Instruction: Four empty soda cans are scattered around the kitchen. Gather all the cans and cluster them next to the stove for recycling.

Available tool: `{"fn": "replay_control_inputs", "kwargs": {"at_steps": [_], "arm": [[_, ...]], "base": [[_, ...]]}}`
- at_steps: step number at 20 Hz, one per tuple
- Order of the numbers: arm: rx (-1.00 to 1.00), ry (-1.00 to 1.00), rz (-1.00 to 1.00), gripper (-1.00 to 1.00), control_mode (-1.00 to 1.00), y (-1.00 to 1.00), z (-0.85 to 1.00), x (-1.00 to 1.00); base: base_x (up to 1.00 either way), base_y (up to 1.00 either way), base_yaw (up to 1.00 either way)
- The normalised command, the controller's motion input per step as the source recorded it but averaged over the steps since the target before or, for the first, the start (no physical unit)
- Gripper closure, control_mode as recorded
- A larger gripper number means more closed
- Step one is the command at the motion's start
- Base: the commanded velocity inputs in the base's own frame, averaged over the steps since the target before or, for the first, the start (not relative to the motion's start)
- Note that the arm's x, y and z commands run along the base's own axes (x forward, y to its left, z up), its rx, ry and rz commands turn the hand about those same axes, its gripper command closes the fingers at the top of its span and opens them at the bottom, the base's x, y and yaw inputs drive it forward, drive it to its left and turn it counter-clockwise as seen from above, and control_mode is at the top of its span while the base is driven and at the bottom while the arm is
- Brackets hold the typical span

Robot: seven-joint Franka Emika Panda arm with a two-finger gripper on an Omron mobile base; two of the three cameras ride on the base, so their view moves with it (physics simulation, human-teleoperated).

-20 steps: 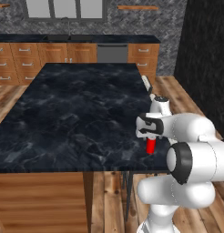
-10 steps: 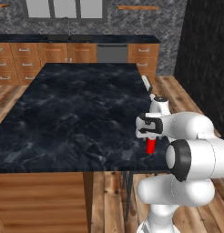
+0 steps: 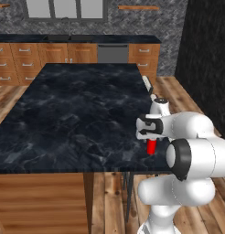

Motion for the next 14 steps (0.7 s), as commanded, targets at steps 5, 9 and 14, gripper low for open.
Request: {"fn": "replay_control_inputs", "kwargs": {"at_steps": [5, 9, 14], "arm": [[0.00, 0.00, 0.00, -1.00, -1.00, 0.00, -0.03, 0.00], [0.00, 0.00, 0.00, -1.00, -1.00, 0.00, -0.04, 0.00], [0.00, 0.00, 0.00, 1.00, -1.00, 0.00, -0.03, 0.00]], "base": [[0.00, 0.00, 0.00], [0.00, 0.00, 0.00], [0.00, 0.00, 0.00]]}}
